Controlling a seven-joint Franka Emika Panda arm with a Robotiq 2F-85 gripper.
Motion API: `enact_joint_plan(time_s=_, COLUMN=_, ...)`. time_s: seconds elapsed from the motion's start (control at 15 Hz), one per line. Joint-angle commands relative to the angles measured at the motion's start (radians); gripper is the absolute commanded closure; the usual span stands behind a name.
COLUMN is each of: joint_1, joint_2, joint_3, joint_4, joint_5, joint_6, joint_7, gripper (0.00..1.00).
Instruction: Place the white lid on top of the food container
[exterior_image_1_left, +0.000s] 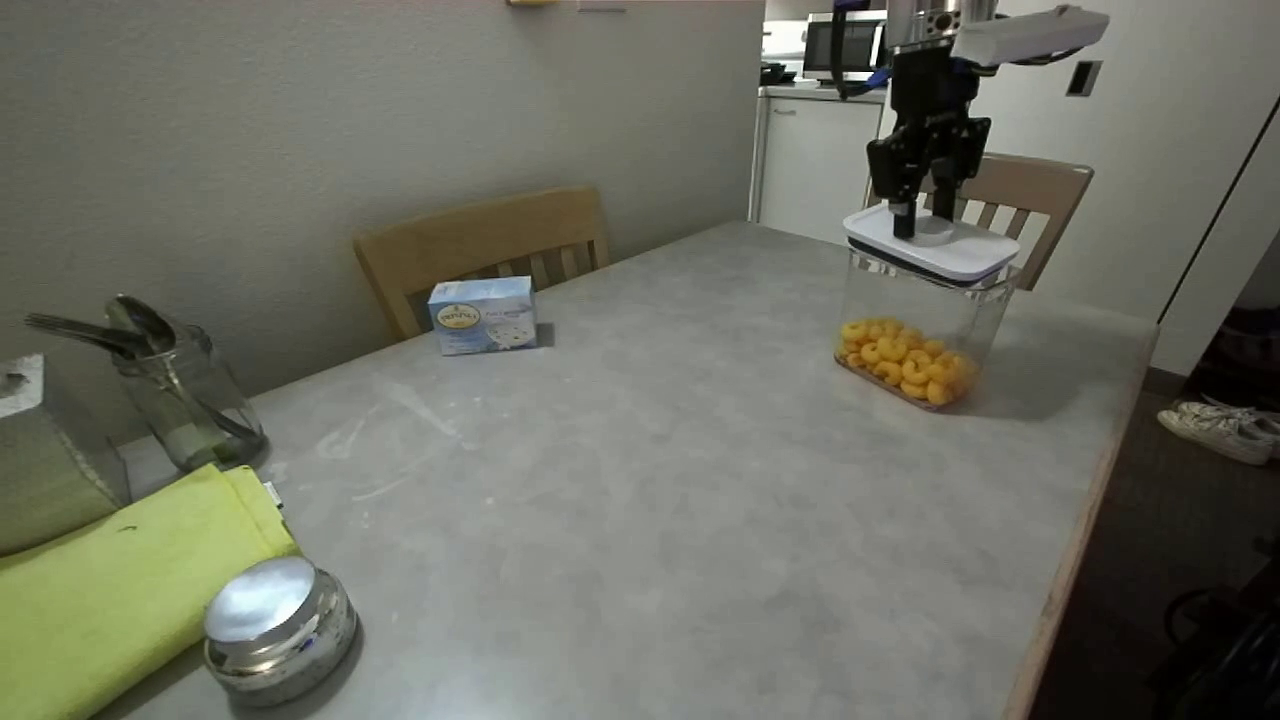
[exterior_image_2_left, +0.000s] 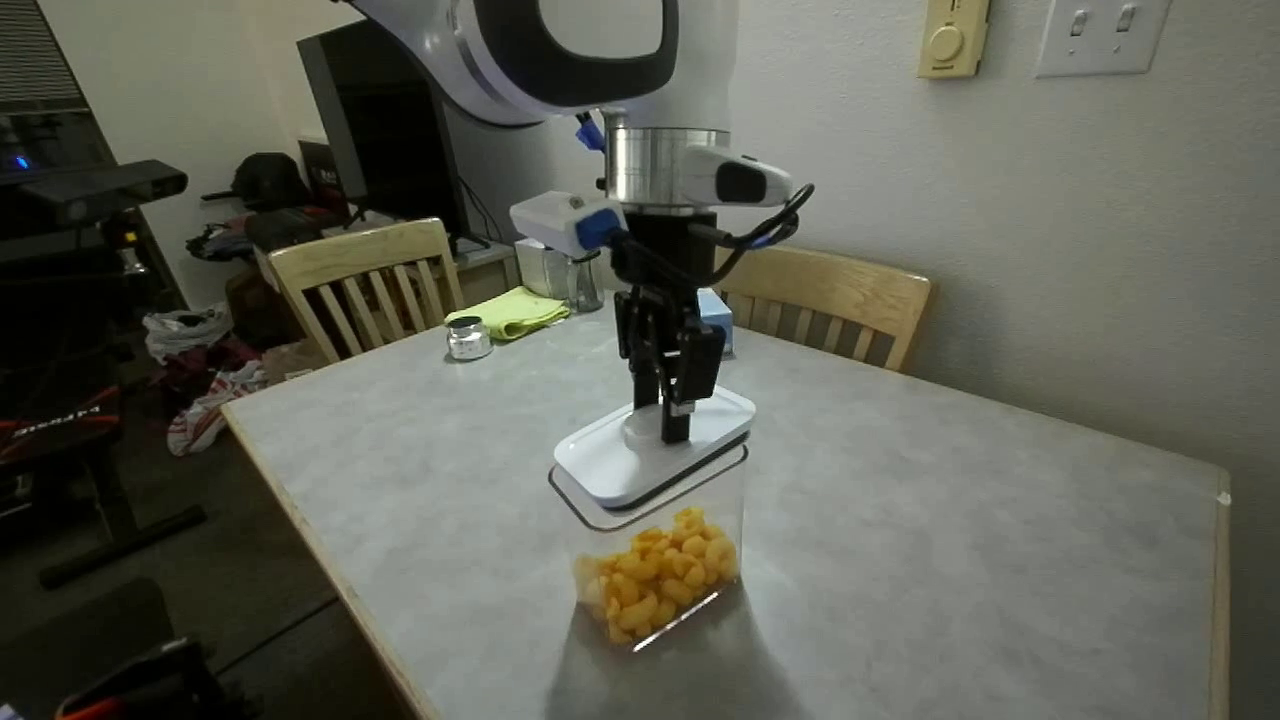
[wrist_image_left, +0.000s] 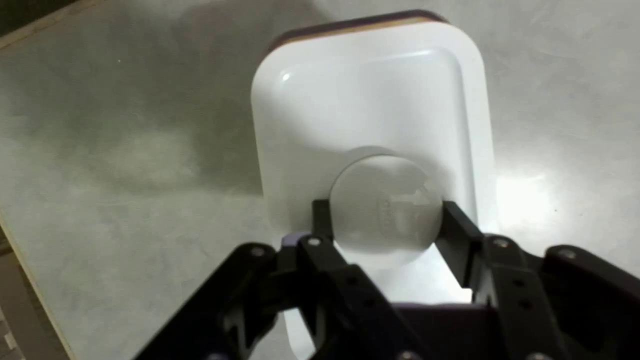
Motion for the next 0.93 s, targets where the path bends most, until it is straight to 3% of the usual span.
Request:
enact_joint_plan(time_s=0.0, joint_1=0.013, joint_2=-0.006, joint_3=-0.002, joint_4=-0.022, joint_5=0.023, joint_6=0.022, joint_7=0.045, gripper=0.71)
enact_joint_plan(time_s=0.87, joint_1=0.028, joint_2=-0.022, joint_3=0.000, joint_4=-0.056, joint_5=0.055, joint_6=0.047, joint_7=0.119, gripper=0.71)
